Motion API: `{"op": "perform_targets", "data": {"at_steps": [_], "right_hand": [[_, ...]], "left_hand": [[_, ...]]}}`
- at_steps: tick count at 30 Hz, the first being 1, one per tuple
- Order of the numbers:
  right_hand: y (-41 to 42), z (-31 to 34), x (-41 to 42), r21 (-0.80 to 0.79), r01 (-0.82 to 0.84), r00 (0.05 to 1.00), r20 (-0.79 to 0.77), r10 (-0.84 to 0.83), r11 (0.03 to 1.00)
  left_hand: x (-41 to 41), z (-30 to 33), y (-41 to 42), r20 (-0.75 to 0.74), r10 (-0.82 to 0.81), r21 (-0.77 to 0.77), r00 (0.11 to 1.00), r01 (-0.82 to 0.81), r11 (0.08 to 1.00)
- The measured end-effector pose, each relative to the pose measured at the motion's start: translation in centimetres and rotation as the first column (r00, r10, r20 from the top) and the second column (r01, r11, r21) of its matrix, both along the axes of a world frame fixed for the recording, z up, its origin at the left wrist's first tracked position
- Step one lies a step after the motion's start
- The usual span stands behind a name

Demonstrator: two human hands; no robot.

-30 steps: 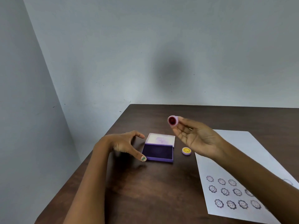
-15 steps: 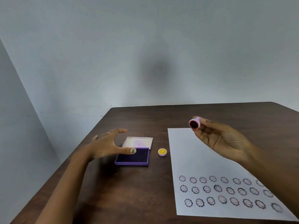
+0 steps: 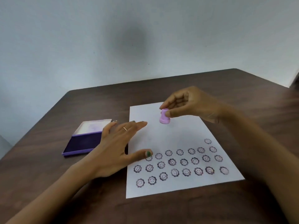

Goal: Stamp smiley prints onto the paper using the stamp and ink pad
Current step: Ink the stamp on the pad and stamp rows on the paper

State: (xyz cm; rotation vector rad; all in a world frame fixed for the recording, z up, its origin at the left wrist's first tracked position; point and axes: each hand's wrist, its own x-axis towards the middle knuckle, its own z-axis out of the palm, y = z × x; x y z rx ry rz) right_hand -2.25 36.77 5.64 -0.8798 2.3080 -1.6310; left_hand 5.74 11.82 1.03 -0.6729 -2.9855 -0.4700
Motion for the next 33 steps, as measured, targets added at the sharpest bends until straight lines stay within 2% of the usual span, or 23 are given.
{"op": "perform_targets", "data": {"at_steps": [5, 14, 24, 33], "right_hand": [[-0.1, 0.1, 0.3, 0.045, -0.012, 1.0, -0.027, 0.013, 0.999], [0.8, 0.4, 1.0, 0.001, 0.022, 0.999, -0.037, -0.022, 1.0], [4.2, -2.0, 4.7, -0.059, 0.121, 0.989, -0.074, -0.125, 0.991], [4.3, -2.5, 5.0, 0.019, 0.095, 0.991, -0.094, -0.093, 0.995]], "left_hand": [[0.0, -0.5, -0.2, 0.079, -0.01, -0.216, 0.997, 0.027, 0.976], [-0.3, 0.9, -2.2, 0.175, 0.044, -0.336, 0.984, 0.018, 0.942], [-0.2, 1.0, -2.8, 0.198, 0.037, -0.346, 0.979, 0.035, 0.938], [-0.2, 1.1, -2.6, 0.211, 0.051, -0.347, 0.976, 0.026, 0.938]]}}
